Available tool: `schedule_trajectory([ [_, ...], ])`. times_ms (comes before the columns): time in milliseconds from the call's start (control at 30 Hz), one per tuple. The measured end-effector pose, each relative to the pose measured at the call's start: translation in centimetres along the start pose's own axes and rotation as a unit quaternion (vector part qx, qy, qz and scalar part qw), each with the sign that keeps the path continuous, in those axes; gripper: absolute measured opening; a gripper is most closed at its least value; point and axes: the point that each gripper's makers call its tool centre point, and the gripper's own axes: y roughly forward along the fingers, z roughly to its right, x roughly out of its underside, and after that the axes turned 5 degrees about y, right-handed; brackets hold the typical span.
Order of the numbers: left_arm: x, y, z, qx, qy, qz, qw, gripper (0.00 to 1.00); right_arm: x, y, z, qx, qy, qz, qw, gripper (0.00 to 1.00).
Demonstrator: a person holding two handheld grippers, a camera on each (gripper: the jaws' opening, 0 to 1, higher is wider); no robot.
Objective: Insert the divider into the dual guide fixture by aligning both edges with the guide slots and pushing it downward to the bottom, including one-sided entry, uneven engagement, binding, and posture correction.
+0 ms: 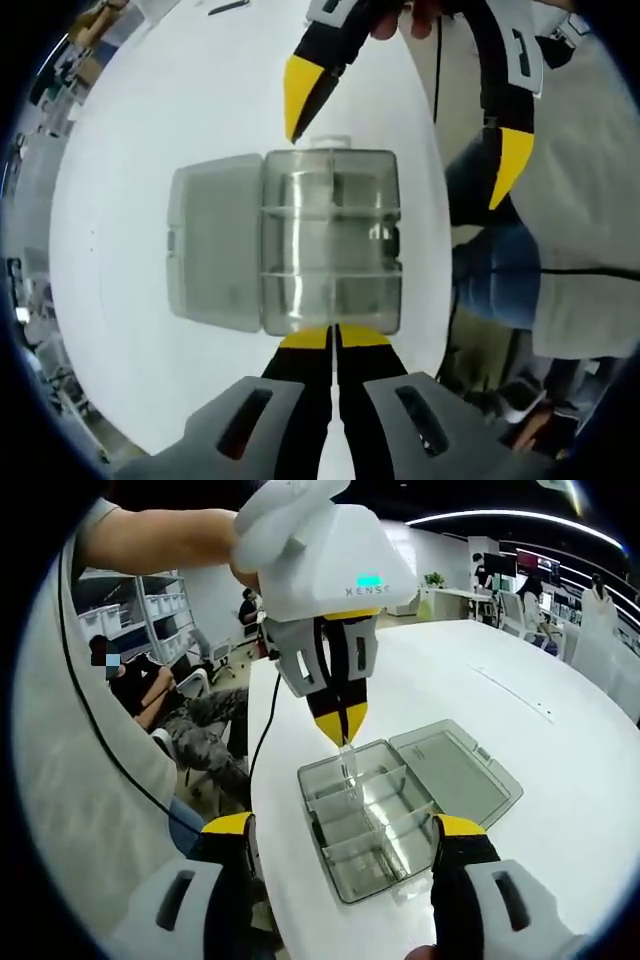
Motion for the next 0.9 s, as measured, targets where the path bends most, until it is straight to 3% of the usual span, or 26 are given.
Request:
schedule_trajectory([
  [900, -0.06, 0.72, 0.07, 0.008, 0.006, -0.010, 0.9999, 0.00, 0.00, 0.11, 0.05, -0.001, 0.002, 0.001, 1.0000, 0.69],
])
